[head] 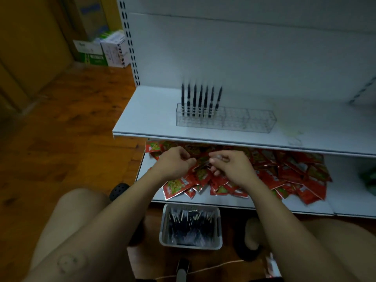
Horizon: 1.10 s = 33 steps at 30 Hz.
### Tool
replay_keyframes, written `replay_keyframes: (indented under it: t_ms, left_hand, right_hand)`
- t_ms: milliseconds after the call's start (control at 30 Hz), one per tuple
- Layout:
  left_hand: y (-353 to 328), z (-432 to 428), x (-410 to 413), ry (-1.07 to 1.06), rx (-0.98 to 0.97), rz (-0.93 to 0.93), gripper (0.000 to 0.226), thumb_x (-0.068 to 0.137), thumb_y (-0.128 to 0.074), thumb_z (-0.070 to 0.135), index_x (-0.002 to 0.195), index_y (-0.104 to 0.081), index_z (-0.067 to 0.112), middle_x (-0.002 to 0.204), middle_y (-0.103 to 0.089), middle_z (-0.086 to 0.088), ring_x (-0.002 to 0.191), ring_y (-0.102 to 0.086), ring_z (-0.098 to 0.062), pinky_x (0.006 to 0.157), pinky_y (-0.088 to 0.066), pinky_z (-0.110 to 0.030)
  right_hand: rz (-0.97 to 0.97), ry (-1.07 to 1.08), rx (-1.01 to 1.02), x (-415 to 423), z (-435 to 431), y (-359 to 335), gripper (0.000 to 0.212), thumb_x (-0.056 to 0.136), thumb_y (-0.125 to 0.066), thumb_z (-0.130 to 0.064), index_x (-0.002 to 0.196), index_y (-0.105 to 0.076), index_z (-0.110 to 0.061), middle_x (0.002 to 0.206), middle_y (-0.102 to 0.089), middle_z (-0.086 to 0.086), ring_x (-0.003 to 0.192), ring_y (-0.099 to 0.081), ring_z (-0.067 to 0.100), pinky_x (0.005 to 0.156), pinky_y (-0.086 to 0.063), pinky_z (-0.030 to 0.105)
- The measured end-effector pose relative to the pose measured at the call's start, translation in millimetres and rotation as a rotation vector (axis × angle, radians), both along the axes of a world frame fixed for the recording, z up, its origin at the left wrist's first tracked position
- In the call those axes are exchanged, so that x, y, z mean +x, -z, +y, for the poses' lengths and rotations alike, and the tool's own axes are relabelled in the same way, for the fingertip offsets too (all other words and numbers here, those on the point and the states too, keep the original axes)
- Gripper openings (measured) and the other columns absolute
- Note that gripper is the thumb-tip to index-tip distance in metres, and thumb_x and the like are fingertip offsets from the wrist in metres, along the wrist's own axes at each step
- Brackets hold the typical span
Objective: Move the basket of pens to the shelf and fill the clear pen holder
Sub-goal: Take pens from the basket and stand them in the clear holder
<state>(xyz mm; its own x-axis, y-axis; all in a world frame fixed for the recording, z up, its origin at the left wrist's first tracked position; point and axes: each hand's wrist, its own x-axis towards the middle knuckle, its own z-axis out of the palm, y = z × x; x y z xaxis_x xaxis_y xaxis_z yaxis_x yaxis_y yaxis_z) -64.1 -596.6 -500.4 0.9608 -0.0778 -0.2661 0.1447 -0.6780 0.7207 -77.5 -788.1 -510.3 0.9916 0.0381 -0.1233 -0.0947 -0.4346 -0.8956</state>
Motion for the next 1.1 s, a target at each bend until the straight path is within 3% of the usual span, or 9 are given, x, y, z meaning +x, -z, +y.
replay_keyframes:
  t_ms: [133, 300, 400, 500, 700, 867, 1100]
  left_hand:
    - [-28, -3, 13, 0.011, 0.043, -0.123, 0.025, 0.089, -0.06, 0.042, 0.105, -0.063, 0.023, 0.096, -0.065, 0.003, 0.085, -0.062, -0.015, 0.071, -0.047, -0.027]
    - [-45, -3, 48, -0.152, -0.013, -0.346, 0.033, 0.091, -0.059, 0.042, 0.113, -0.056, 0.018, 0.102, -0.059, -0.001, 0.091, -0.058, -0.019, 0.072, -0.044, -0.031]
    - [-39, 1, 72, -0.269, -0.045, -0.394, 0.044, 0.088, -0.063, 0.042, 0.12, -0.051, 0.014, 0.117, -0.054, -0.007, 0.106, -0.052, -0.023, 0.083, -0.046, -0.036]
    - [-32, 2, 94, -0.32, -0.026, -0.361, 0.06, 0.085, -0.068, 0.044, 0.13, -0.046, 0.011, 0.13, -0.047, -0.011, 0.124, -0.043, -0.028, 0.099, -0.04, -0.041]
    - [-27, -10, 126, -0.322, 0.011, -0.315, 0.075, 0.08, -0.07, 0.05, 0.137, -0.04, 0.01, 0.139, -0.042, -0.011, 0.132, -0.033, -0.03, 0.102, -0.035, -0.042]
    - [-23, -23, 136, -0.31, 0.037, -0.246, 0.078, 0.076, -0.07, 0.056, 0.134, -0.043, 0.013, 0.135, -0.044, -0.009, 0.129, -0.033, -0.03, 0.103, -0.036, -0.047]
    - [-9, -23, 144, -0.296, -0.027, -0.192, 0.088, 0.044, -0.058, 0.081, 0.112, -0.06, 0.026, 0.109, -0.064, 0.002, 0.103, -0.06, -0.025, 0.089, -0.052, -0.048]
  right_hand:
    - [-0.21, -0.017, -0.253, 14, -9, -52, 0.018, 0.087, -0.069, -0.031, 0.103, -0.074, -0.026, 0.099, -0.065, -0.005, 0.091, -0.059, 0.005, 0.082, -0.043, 0.023]
    - [-0.345, 0.044, -0.186, 45, -9, -97, 0.024, 0.09, -0.066, -0.023, 0.113, -0.069, -0.019, 0.093, -0.064, -0.012, 0.09, -0.063, 0.008, 0.093, -0.053, 0.033]
    - [-0.501, 0.135, -0.145, 63, -9, -114, 0.046, 0.085, -0.072, -0.02, 0.128, -0.056, -0.026, 0.084, -0.066, -0.005, 0.082, -0.067, 0.011, 0.086, -0.056, 0.033]
    - [-0.675, 0.236, -0.122, 84, -17, -127, 0.034, 0.083, -0.075, -0.021, 0.112, -0.056, -0.023, 0.079, -0.067, -0.006, 0.073, -0.067, 0.008, 0.076, -0.058, 0.036]
    - [-0.778, 0.303, -0.133, 127, -27, -118, 0.023, 0.084, -0.074, -0.018, 0.104, -0.064, -0.016, 0.078, -0.065, -0.007, 0.068, -0.064, 0.007, 0.071, -0.057, 0.028]
    - [-0.793, 0.288, -0.127, 147, -23, -101, 0.02, 0.085, -0.072, -0.015, 0.104, -0.063, -0.014, 0.08, -0.062, -0.01, 0.071, -0.062, 0.004, 0.072, -0.057, 0.026]
    - [-0.762, 0.28, -0.104, 157, -36, -97, 0.018, 0.084, -0.073, -0.013, 0.095, -0.06, -0.019, 0.077, -0.06, -0.007, 0.075, -0.064, 0.015, 0.074, -0.058, 0.034]
